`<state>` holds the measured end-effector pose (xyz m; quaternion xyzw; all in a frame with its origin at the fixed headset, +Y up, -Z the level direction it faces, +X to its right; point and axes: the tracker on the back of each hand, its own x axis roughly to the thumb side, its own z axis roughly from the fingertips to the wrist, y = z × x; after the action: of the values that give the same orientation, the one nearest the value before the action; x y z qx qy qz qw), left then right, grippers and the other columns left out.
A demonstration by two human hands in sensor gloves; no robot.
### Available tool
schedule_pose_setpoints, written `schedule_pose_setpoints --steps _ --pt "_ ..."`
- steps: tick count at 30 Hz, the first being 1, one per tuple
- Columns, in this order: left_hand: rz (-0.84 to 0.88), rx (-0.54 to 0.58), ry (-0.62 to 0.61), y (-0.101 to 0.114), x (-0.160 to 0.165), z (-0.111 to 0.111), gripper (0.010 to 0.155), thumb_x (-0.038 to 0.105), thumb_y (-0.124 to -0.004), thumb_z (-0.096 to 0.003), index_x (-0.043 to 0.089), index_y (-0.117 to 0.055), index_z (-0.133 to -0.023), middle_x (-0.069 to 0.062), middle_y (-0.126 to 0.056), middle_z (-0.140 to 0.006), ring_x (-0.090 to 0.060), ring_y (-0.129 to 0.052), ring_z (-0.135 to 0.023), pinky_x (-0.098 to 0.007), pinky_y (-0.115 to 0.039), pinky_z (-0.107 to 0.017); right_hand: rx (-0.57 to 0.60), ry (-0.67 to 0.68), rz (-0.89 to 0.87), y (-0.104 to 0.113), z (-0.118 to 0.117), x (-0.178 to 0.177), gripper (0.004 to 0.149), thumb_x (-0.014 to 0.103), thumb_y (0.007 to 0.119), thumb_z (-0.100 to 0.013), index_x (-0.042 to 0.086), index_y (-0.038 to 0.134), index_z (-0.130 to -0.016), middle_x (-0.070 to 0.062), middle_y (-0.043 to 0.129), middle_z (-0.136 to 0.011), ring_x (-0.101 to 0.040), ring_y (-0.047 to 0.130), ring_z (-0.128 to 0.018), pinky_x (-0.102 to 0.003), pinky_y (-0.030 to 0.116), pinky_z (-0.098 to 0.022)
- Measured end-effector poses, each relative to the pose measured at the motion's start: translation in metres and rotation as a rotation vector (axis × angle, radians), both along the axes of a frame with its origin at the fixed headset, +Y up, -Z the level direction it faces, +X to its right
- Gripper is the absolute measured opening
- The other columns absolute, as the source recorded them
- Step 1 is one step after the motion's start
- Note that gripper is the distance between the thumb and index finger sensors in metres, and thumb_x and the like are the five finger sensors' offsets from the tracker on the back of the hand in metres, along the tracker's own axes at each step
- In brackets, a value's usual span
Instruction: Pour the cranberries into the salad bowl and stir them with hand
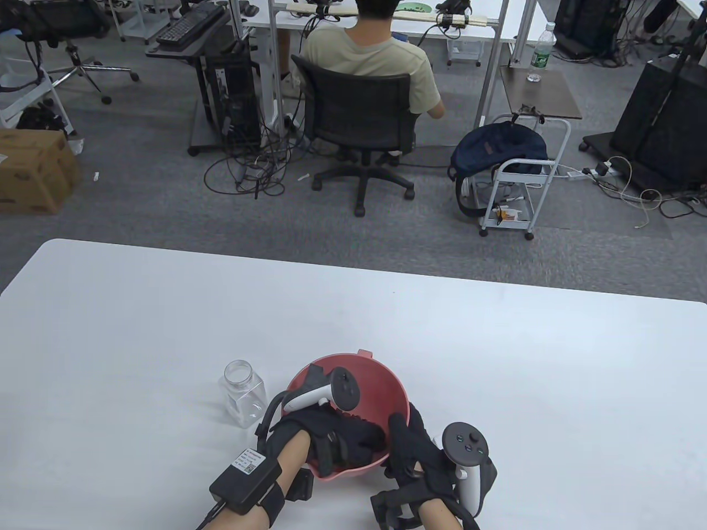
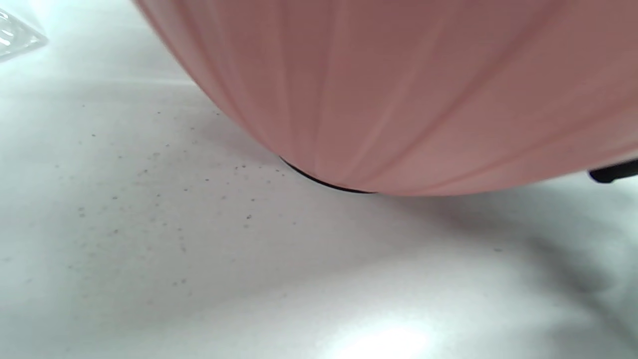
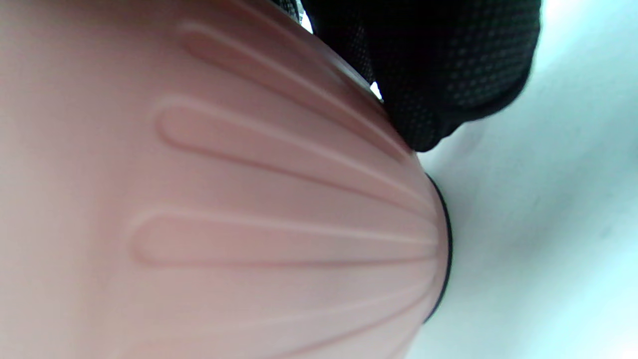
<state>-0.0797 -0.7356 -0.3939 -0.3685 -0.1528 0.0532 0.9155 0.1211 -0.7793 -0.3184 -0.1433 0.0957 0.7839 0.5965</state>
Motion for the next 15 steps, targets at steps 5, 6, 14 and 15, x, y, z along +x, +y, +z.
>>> schedule_pose_setpoints --steps 5,6,14,15 --pt "-0.02 -0.003 0.005 -0.0003 0.0001 0.0006 0.067 0.083 -0.079 -0.0371 0.079 -0.059 -0.101 0.051 -0.06 -0.12 0.003 -0.058 -0.121 -0.034 -0.075 -0.083 0.001 0.001 0.001 0.0 0.0 0.0 0.076 0.071 0.056 -0.049 0.025 0.047 -0.108 -0.02 0.069 -0.105 -0.041 0.094 -0.061 -0.041 0.088 -0.039" --pt "-0.022 -0.003 0.008 -0.0001 0.0001 0.0007 0.067 0.083 -0.079 -0.0372 0.079 -0.058 -0.101 0.05 -0.057 -0.12 0.002 -0.055 -0.121 -0.034 -0.075 -0.083 0.001 0.001 0.001 -0.0001 0.0 0.0 0.076 0.071 0.056 -0.049 0.025 0.047 -0.108 -0.02 0.069 -0.105 -0.041 0.094 -0.061 -0.041 0.088 -0.039" --pt "0.033 -0.008 0.046 0.0015 -0.0022 -0.0007 0.069 0.082 -0.075 -0.0412 0.075 -0.05 -0.105 0.032 -0.047 -0.126 -0.006 -0.046 -0.121 -0.039 -0.072 -0.083 -0.001 0.0 -0.003 -0.0003 0.0002 0.0002 0.076 0.071 0.056 -0.049 0.025 0.047 -0.108 -0.02 0.069 -0.106 -0.041 0.094 -0.061 -0.041 0.088 -0.039" --pt "0.037 -0.007 0.047 0.0016 -0.0024 -0.0009 0.069 0.082 -0.074 -0.042 0.074 -0.05 -0.106 0.032 -0.047 -0.126 -0.006 -0.047 -0.121 -0.039 -0.072 -0.083 -0.001 0.0 -0.003 -0.0003 0.0002 0.0001 0.076 0.071 0.056 -0.049 0.025 0.047 -0.108 -0.02 0.069 -0.105 -0.041 0.094 -0.061 -0.041 0.088 -0.039"
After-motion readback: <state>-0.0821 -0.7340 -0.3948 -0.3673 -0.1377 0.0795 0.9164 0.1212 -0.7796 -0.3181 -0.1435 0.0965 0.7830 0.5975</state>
